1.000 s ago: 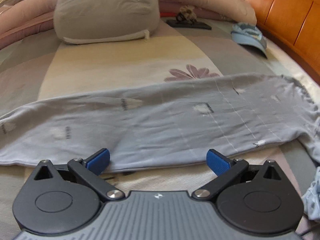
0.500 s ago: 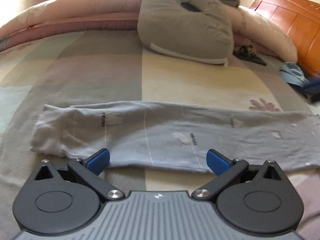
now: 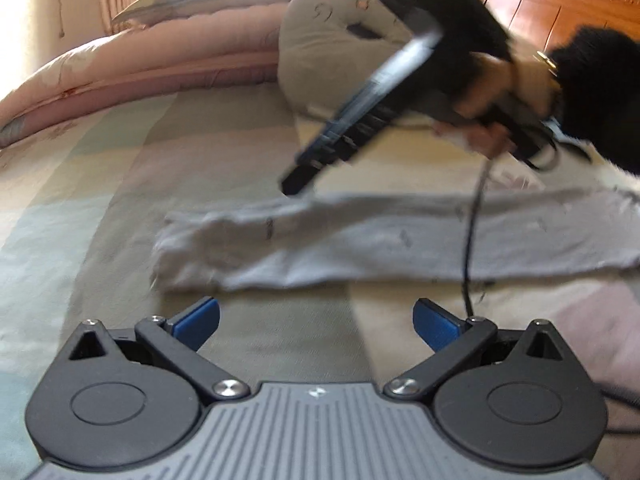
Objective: Fold clothes
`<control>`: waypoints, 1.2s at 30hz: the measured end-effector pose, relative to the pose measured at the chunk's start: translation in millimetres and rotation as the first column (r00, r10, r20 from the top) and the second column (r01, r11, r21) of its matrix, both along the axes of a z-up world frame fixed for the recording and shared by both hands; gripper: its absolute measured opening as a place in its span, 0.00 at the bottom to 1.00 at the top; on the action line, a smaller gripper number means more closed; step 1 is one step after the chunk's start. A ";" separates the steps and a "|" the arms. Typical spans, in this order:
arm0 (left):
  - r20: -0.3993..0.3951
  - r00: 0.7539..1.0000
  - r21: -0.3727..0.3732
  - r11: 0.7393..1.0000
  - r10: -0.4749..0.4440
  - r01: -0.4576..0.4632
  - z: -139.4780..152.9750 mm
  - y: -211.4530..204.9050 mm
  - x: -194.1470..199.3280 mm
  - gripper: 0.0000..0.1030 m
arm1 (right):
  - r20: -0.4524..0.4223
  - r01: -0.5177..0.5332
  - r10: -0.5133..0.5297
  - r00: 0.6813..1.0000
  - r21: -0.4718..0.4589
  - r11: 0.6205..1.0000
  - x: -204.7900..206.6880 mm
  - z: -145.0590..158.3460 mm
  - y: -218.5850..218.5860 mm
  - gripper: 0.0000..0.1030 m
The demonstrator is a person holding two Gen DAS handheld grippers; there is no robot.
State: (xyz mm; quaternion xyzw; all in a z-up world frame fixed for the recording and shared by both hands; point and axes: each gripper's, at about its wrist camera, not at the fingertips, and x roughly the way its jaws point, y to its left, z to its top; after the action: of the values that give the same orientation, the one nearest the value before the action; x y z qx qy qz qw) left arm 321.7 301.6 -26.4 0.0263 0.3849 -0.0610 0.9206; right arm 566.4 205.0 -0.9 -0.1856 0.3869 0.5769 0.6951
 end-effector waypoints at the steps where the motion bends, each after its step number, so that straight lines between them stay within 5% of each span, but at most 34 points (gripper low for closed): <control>1: -0.009 1.000 0.002 1.000 0.010 -0.010 -2.4 0.5 -3.7 0.99 | -0.002 -0.009 0.009 1.000 0.004 1.000 2.9 -3.5 10.8 0.48; 8: -0.020 0.999 -0.029 0.999 -0.041 0.041 -10.3 -18.3 -19.0 0.99 | 0.004 -0.037 0.037 0.999 0.025 0.999 4.0 -31.8 56.4 0.42; 12: -0.009 0.998 -0.030 0.998 -0.058 0.058 -9.0 -28.3 -20.3 0.99 | 0.127 -0.087 0.086 0.988 0.004 0.996 -18.9 -41.2 58.7 0.41; 17: 0.000 0.999 -0.046 0.998 -0.047 0.047 -9.9 -31.1 -19.9 0.99 | 0.167 -0.161 0.163 0.972 -0.022 0.987 -34.6 -37.6 58.5 0.10; 19: 0.000 0.999 -0.051 0.998 -0.039 0.039 -10.2 -29.4 -21.6 0.99 | 0.204 -0.155 0.158 0.966 -0.029 0.988 -35.7 -34.5 61.1 0.05; 29: 0.012 1.000 -0.056 0.998 -0.010 0.010 -9.6 -30.4 -25.8 0.99 | 0.240 0.030 -0.039 0.970 0.041 0.999 -5.6 -20.7 72.4 0.11; 33: 0.012 1.000 -0.064 0.998 -0.004 0.004 -9.3 -29.7 -27.8 0.99 | 0.163 -0.070 0.053 0.985 0.101 0.992 -20.8 -10.5 60.7 0.11; 36: 0.007 1.000 -0.070 0.997 -0.011 0.011 -10.6 -31.0 -26.5 0.99 | 0.131 -0.169 0.162 0.978 0.038 0.985 -39.6 -18.0 67.6 0.16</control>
State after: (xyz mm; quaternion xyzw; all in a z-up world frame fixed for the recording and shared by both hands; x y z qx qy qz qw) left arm 295.2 270.6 -37.0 -0.0039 0.3795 -0.0796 0.9217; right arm 526.8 272.6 -18.9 -0.2362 0.3108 0.6291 0.6722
